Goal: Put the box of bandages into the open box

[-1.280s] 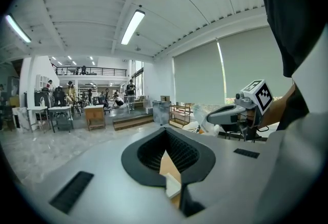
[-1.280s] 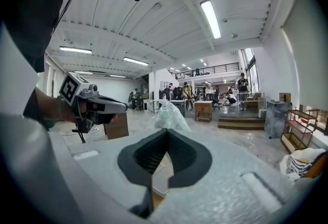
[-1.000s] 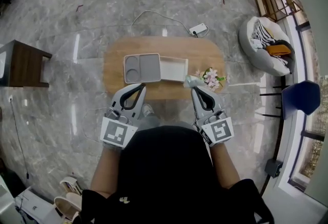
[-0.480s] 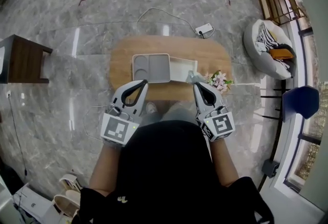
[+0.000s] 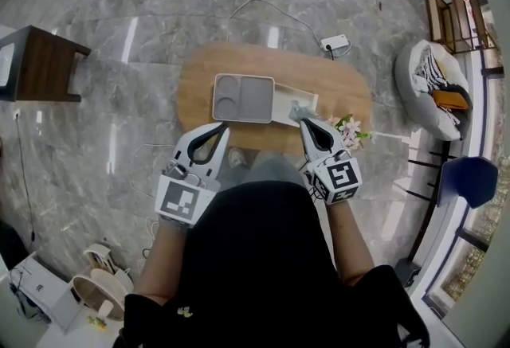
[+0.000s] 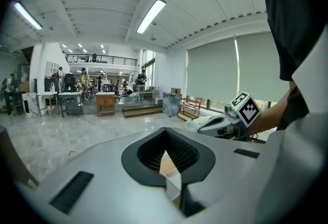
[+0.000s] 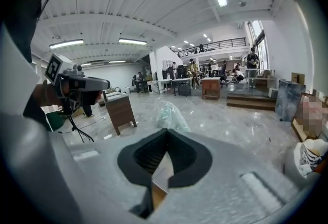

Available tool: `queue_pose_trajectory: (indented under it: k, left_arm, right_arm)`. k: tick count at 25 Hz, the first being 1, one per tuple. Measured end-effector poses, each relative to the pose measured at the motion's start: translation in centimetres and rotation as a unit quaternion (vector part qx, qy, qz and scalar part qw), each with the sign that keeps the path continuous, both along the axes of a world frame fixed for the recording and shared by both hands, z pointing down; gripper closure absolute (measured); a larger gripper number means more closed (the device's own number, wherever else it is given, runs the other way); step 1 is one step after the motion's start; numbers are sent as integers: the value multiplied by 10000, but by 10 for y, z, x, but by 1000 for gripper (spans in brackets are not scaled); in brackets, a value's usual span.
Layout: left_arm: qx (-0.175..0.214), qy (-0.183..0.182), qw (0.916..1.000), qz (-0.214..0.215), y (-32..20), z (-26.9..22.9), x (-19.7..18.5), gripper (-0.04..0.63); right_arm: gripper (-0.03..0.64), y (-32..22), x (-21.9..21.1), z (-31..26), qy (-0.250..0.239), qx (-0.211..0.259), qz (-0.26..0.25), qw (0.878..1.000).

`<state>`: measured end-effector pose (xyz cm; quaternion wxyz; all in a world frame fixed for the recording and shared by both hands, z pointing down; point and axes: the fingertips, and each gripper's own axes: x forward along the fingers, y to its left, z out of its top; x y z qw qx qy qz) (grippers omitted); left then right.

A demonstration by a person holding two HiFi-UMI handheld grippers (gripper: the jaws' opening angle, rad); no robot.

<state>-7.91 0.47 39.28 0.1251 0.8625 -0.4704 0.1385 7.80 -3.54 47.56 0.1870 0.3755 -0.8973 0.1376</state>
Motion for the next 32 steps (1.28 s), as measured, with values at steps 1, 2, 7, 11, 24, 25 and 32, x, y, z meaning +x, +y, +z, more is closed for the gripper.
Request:
queue_pose_trajectory:
  k: [1,2,7,11,24,25,32]
  left_arm:
    - [-40,-23,10000,-47,-4,3,0,584]
    - [-78,-41,9999,-95,-8,5,1,584]
    - [-314,-76,9987,-383,-28,17,8,584]
    - [-451,-137,9972,-587,-42,23,12,584]
    - [-993,-403,9867,-1226,-58,45,16,584]
    - [-1033,-420,9855,-1280,-59,47,16,584]
    - [-1300,-523,9763,-1647,-61,62,8,584]
  right_arm:
    - [620,-5,-1,9,46,-73,-87,9999]
    - [620,-11,-1,17,92,-148,-164,9997]
    - [620,-39,1,58,297,-554,-465,9969]
    - [620,-61,4,95,454,-859,-677,9930]
    - [620,-99,12,227,985,-1786,-1069,9731]
    - [620,-101,11,238,1046,-1840,-1089,9713]
    - [620,-104,8,306,1366,-2255,-1226,9568]
